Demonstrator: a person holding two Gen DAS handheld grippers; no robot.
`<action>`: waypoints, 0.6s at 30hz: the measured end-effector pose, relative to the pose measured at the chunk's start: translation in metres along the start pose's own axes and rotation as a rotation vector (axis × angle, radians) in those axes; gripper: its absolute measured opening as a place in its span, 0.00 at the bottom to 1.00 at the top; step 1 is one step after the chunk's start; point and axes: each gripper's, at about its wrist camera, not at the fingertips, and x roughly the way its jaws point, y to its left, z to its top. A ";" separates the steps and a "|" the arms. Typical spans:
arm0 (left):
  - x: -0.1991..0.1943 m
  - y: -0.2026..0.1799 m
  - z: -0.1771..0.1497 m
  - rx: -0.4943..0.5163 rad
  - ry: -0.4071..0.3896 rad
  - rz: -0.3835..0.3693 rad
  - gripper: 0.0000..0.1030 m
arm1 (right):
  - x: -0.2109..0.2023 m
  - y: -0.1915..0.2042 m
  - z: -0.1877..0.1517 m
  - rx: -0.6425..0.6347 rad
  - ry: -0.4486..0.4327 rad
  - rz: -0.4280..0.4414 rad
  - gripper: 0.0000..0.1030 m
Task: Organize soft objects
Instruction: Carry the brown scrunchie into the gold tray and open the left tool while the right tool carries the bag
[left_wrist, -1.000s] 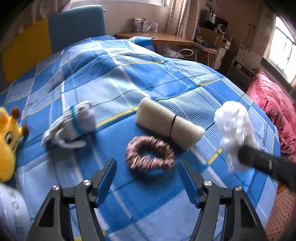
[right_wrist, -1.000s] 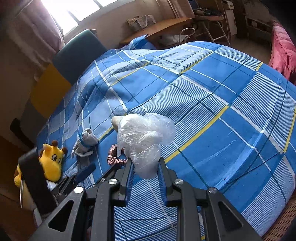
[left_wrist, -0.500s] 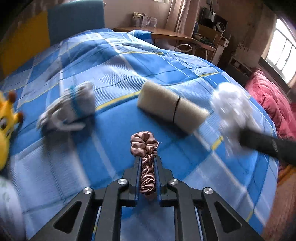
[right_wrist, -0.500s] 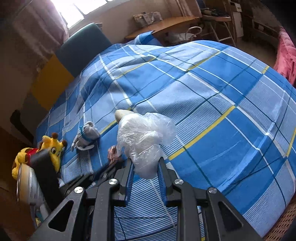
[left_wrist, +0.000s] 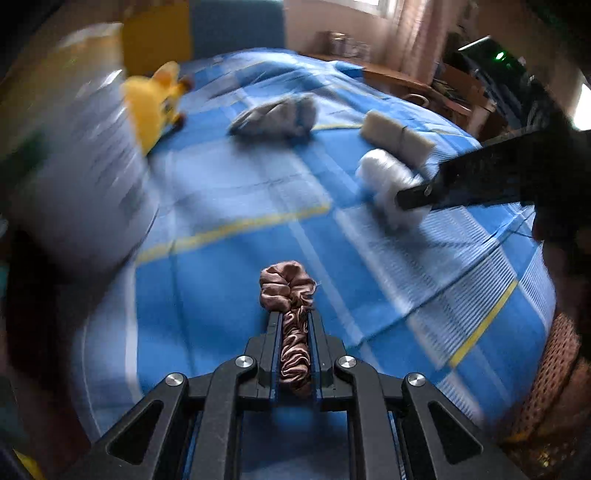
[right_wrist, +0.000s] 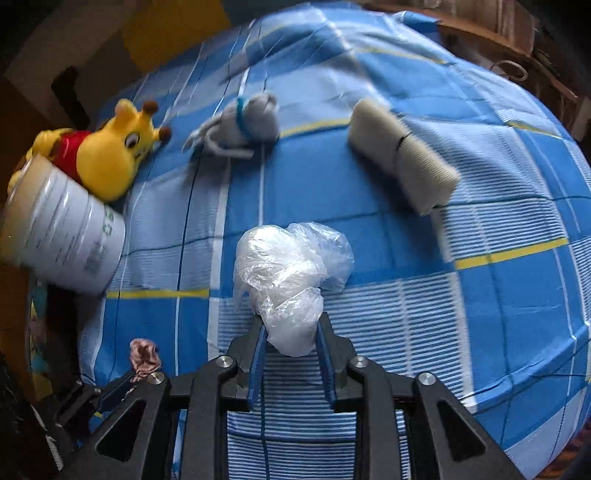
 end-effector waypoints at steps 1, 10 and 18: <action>-0.002 0.002 -0.004 -0.003 -0.015 0.002 0.13 | 0.001 0.000 0.000 0.001 0.001 0.008 0.29; -0.006 0.005 -0.023 0.010 -0.089 -0.010 0.13 | -0.003 -0.006 0.004 0.074 -0.015 0.090 0.63; -0.014 0.001 -0.031 0.033 -0.139 0.023 0.13 | 0.002 -0.006 0.014 0.160 -0.038 0.136 0.65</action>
